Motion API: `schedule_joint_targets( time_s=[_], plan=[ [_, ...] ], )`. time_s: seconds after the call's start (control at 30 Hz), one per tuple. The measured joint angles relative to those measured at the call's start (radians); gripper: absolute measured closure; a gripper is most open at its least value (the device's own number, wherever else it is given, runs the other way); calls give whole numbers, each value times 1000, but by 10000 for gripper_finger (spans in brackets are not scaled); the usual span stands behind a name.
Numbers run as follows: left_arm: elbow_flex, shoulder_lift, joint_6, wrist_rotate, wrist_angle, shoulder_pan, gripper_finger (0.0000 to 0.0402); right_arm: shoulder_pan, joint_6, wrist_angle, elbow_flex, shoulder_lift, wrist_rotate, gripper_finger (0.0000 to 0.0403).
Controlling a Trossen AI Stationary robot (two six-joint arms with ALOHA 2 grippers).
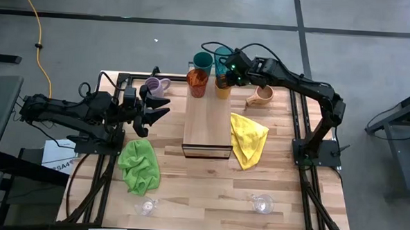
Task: Stack small to large cups/mugs on shelf
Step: Put the orange plastic cup on the shelf, then put the violet mug on the shelf
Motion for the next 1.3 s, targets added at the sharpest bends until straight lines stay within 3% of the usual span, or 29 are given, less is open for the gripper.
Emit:
schedule_joint_targets(
  time_s=[0.5,0.83,0.93,1.1,1.3],
  plan=[
    [0,0,0,0,0,0,229,0,-169,-37,0,-81,17,318],
    [0,0,-3,0,-2,0,229,57,-277,-470,-18,-175,89,318],
    [0,0,-3,0,-8,0,229,76,-275,-433,-172,-280,75,318],
    [0,0,-68,0,-59,0,229,82,-180,-224,-590,-561,-100,318],
    [0,1,-107,-1,-169,4,229,82,-27,206,-936,-857,-320,318]
  ],
)
